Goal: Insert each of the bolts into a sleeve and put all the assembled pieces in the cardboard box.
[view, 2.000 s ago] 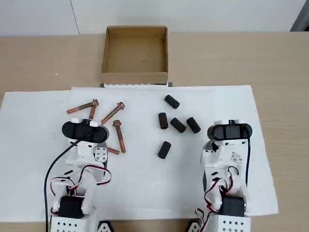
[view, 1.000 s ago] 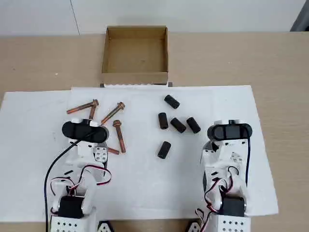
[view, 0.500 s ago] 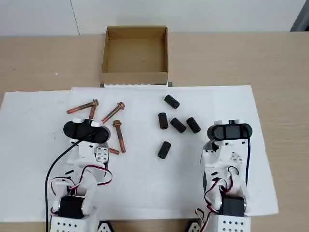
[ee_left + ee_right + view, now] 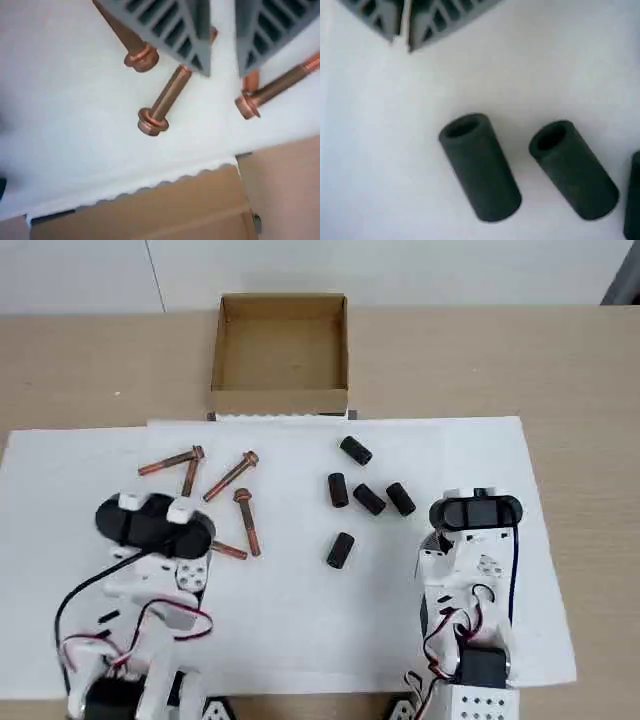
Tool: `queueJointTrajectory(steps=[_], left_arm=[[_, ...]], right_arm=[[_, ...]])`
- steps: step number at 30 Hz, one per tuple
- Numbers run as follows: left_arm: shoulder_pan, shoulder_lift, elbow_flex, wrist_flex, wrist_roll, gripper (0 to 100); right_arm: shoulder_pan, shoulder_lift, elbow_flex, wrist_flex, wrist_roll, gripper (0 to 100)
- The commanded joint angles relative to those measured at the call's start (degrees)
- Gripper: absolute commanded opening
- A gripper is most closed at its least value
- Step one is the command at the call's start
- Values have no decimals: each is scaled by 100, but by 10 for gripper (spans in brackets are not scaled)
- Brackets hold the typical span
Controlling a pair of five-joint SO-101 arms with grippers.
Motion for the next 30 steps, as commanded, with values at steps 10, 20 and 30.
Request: queueJointTrajectory(steps=[10,20,30], left_arm=[[-44,3798,-5235,2040,53,32],[-97,5222,-7336,3341,686,32],[-598,5292,-7345,3314,686,32]], right_arm=[[4,-84,79,13,-35,4],[-171,-84,79,13,-9,5],[-259,-84,79,13,0,4]])
